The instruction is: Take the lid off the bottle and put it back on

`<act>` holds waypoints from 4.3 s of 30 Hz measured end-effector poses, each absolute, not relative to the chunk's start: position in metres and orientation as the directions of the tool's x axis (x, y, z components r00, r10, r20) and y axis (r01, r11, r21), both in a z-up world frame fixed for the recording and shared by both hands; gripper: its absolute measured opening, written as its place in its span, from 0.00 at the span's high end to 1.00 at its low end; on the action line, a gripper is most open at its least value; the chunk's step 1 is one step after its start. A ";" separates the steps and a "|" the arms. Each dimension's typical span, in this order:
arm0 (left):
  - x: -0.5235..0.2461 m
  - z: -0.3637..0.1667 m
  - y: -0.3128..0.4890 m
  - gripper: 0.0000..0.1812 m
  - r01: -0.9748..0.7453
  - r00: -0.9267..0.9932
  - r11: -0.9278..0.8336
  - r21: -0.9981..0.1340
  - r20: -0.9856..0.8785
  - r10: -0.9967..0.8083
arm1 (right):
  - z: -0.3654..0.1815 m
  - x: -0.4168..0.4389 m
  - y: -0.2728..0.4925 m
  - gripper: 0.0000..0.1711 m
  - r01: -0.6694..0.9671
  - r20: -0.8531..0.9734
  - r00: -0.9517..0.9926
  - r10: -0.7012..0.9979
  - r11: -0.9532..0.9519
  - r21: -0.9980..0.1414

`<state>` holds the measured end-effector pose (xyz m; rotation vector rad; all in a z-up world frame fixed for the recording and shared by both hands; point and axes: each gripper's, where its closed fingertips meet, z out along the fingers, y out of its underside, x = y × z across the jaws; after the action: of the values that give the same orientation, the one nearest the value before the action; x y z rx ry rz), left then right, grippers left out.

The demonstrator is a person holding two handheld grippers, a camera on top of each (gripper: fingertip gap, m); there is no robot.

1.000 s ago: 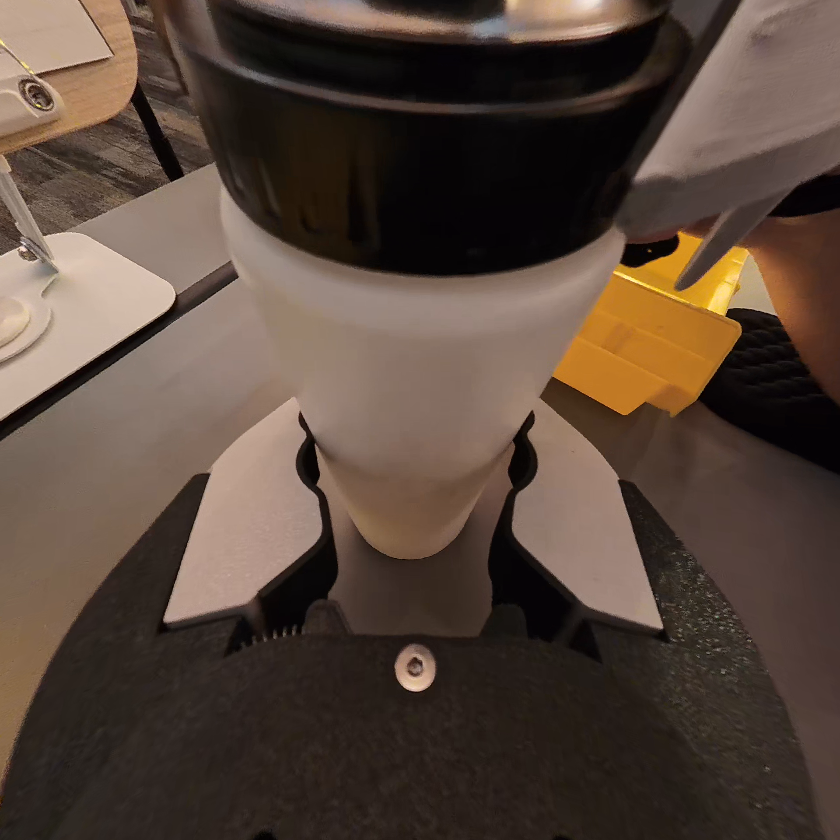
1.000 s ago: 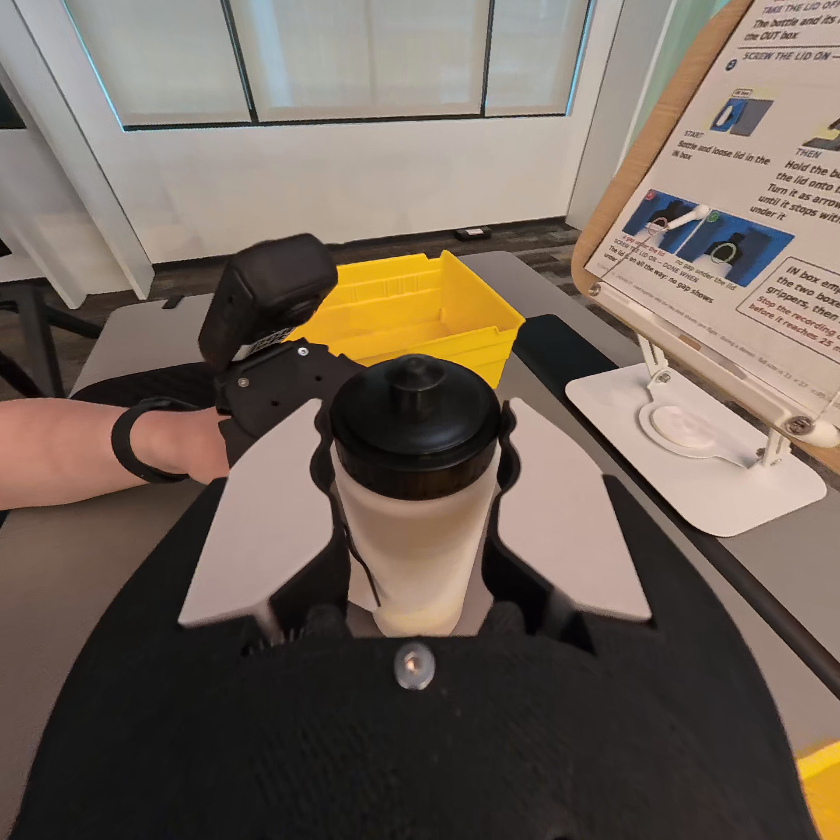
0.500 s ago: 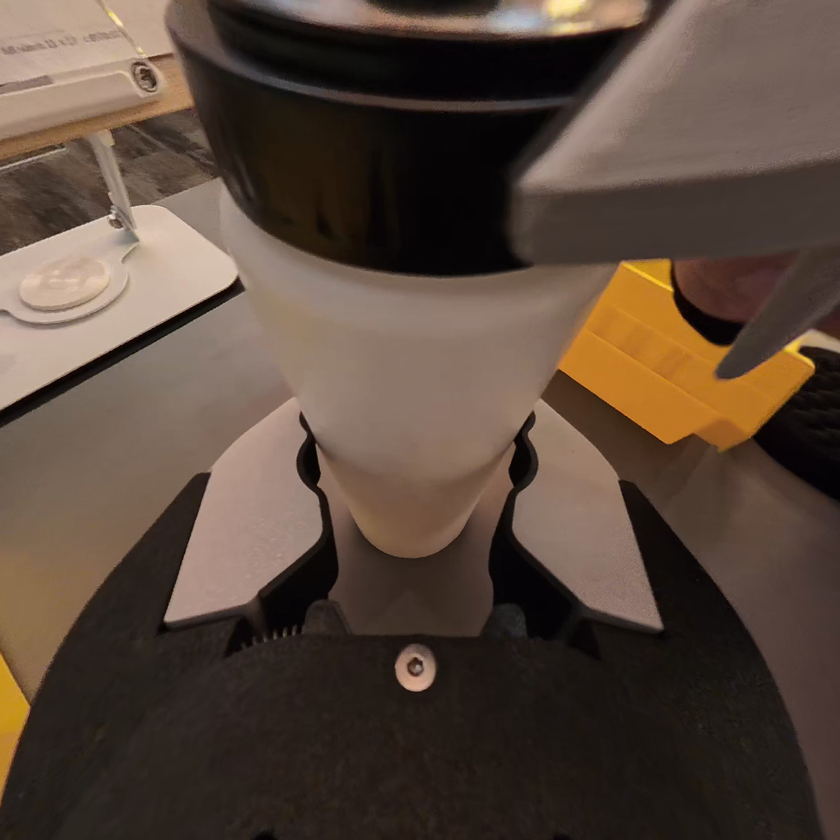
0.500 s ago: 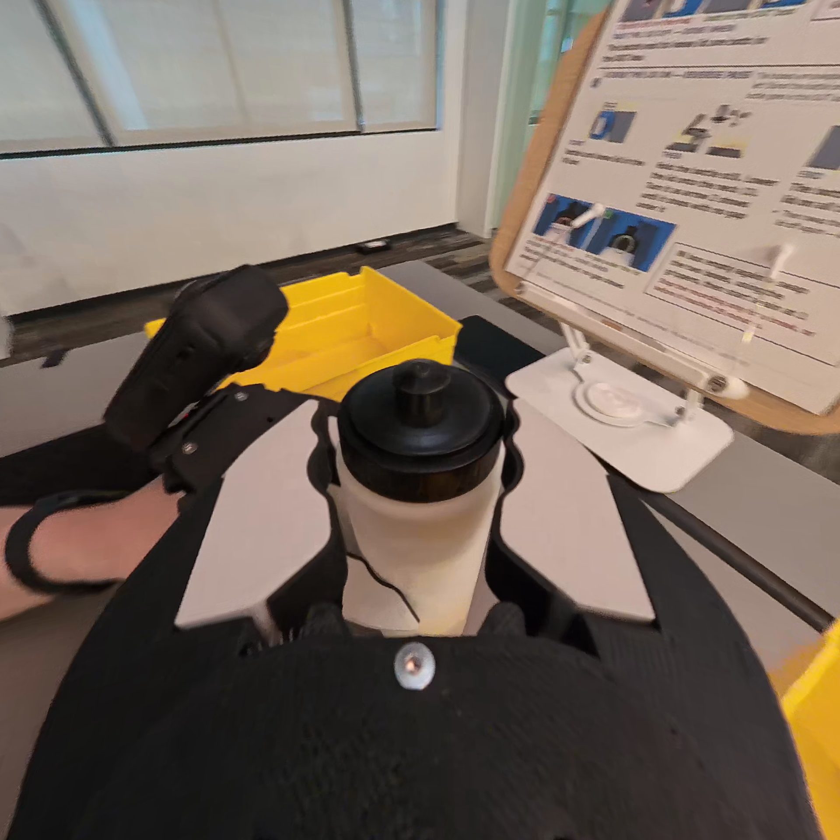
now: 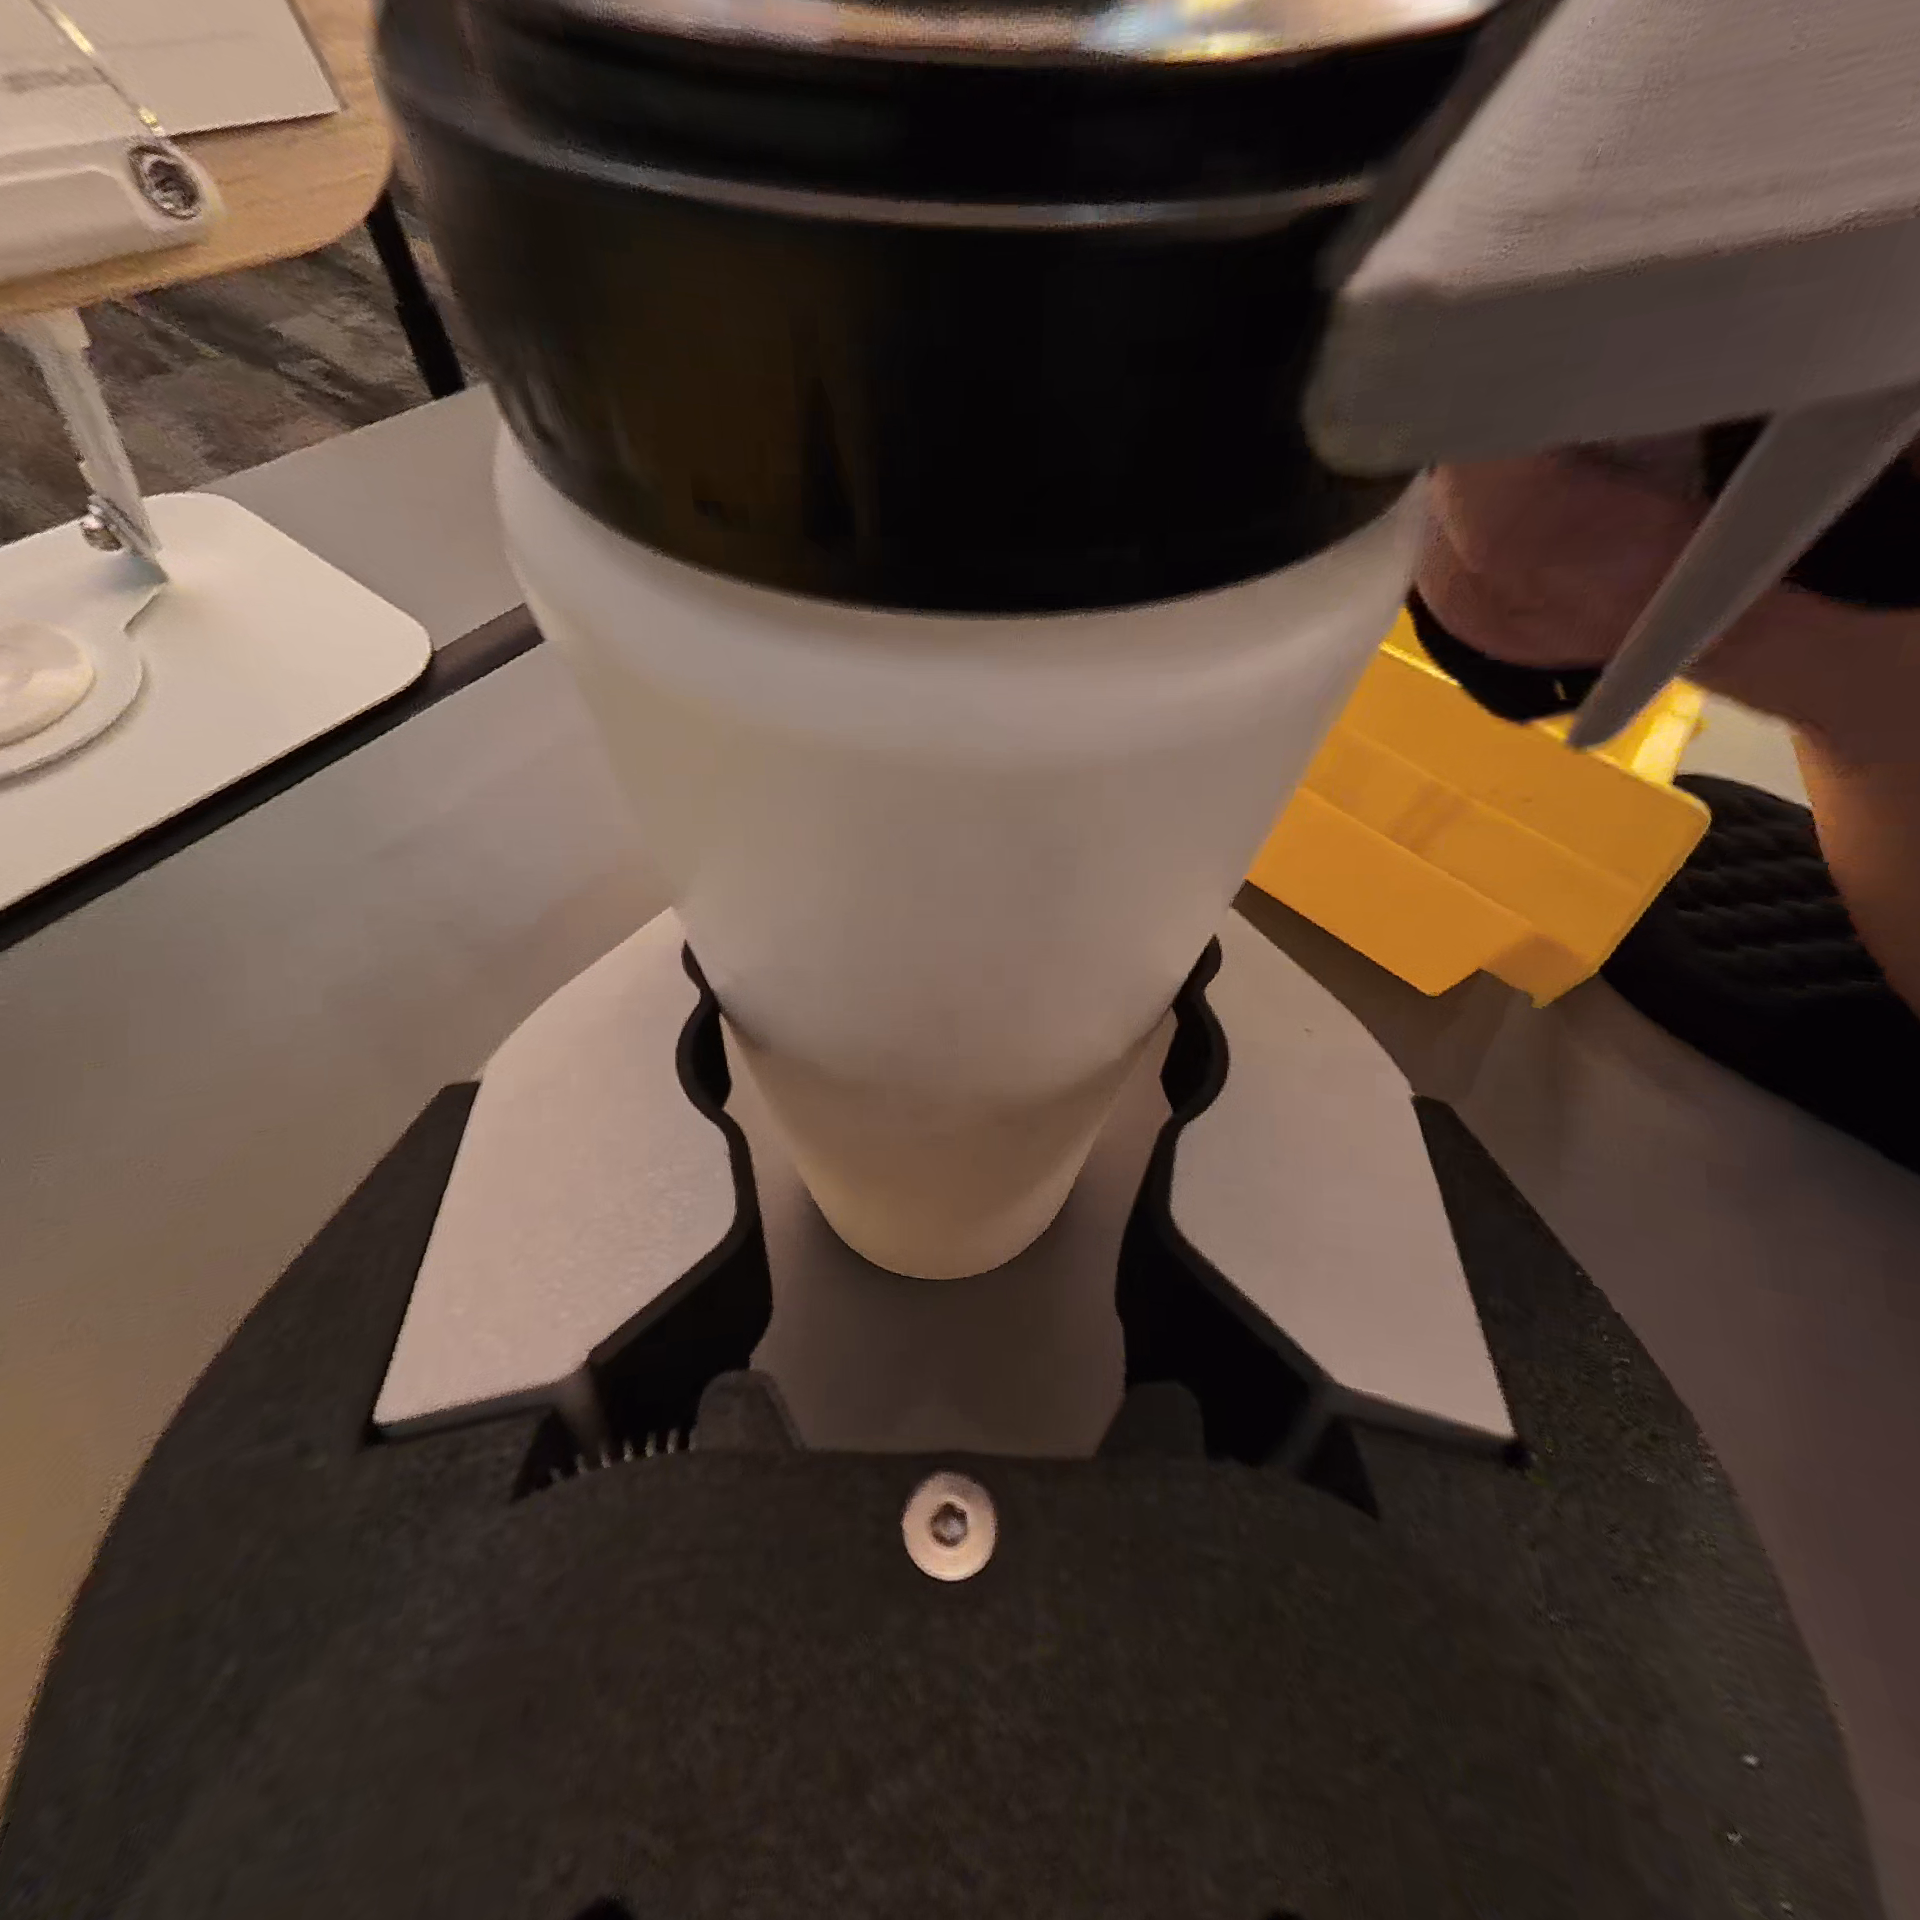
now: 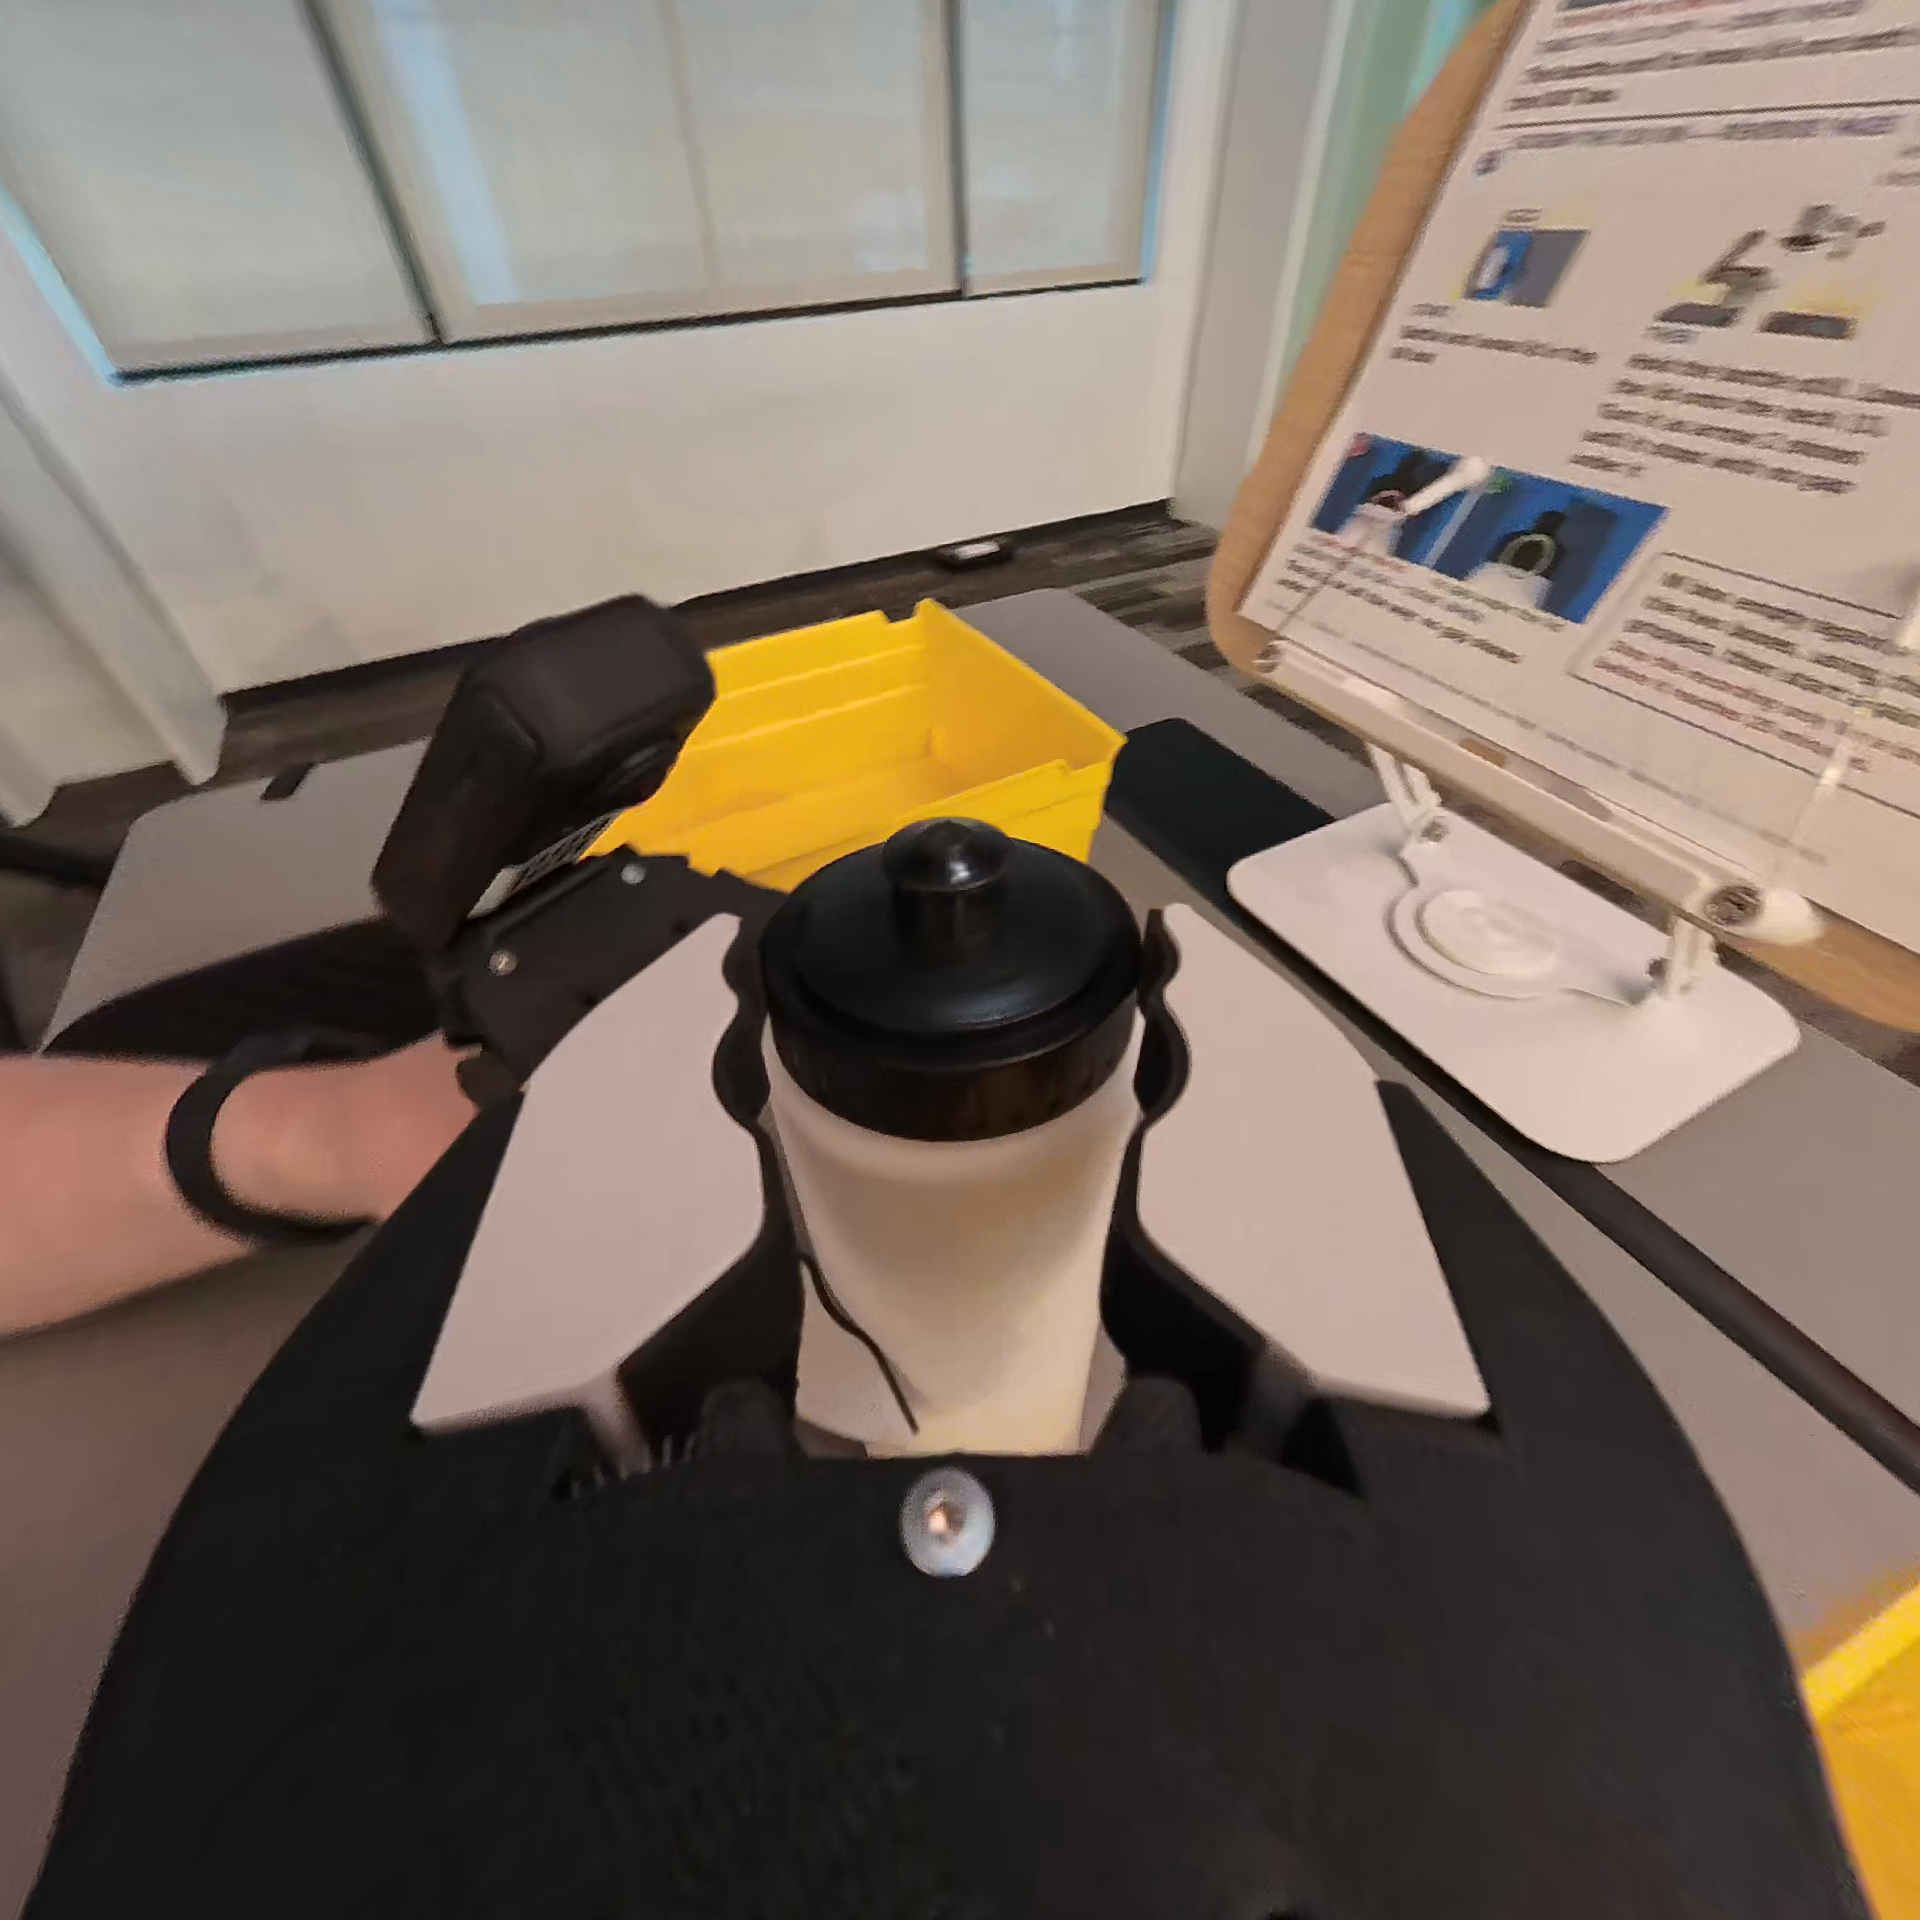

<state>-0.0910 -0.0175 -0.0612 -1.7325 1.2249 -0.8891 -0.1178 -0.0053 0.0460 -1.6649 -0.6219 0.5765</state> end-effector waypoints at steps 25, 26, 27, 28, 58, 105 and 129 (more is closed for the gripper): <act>-0.090 -0.062 -0.018 0.54 -0.394 0.293 -0.181 -0.901 0.063 -0.954 | 0.038 -0.117 -0.006 0.57 0.191 0.029 0.755 0.655 -0.178 -0.965; -0.091 -0.062 -0.016 0.54 -0.381 0.326 -0.204 -0.902 0.075 -0.942 | 0.037 -0.117 -0.004 0.58 0.170 0.016 0.790 0.613 -0.193 -0.966; -0.092 -0.062 -0.015 0.54 -0.370 0.353 -0.223 -0.902 0.086 -0.932 | 0.036 -0.118 -0.002 0.58 0.132 -0.015 0.824 0.566 -0.219 -0.967; -0.092 -0.062 -0.014 0.54 -0.371 0.367 -0.230 -0.900 0.086 -0.926 | 0.036 -0.118 -0.002 0.58 0.092 -0.045 0.851 0.524 -0.233 -0.968; -0.091 -0.066 -0.021 0.54 -0.430 0.323 -0.198 -0.881 0.054 -0.945 | 0.037 -0.118 -0.009 0.57 0.219 0.047 0.740 0.671 -0.175 -0.960; -0.095 -0.035 -0.025 0.55 -0.323 0.265 -0.289 -0.901 0.207 -0.942 | 0.056 -0.105 -0.007 0.47 0.100 -0.023 0.739 0.673 -0.142 -0.985; -0.124 0.067 -0.080 0.56 -0.054 -0.205 -0.262 -0.963 0.268 -0.941 | 0.092 -0.148 -0.061 0.54 -0.078 -0.255 0.434 0.864 -0.246 -0.966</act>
<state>-0.1236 -0.0799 0.0669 -1.3204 1.2461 -1.5582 -0.1483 -0.0611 0.0918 -1.5611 -0.7144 1.0465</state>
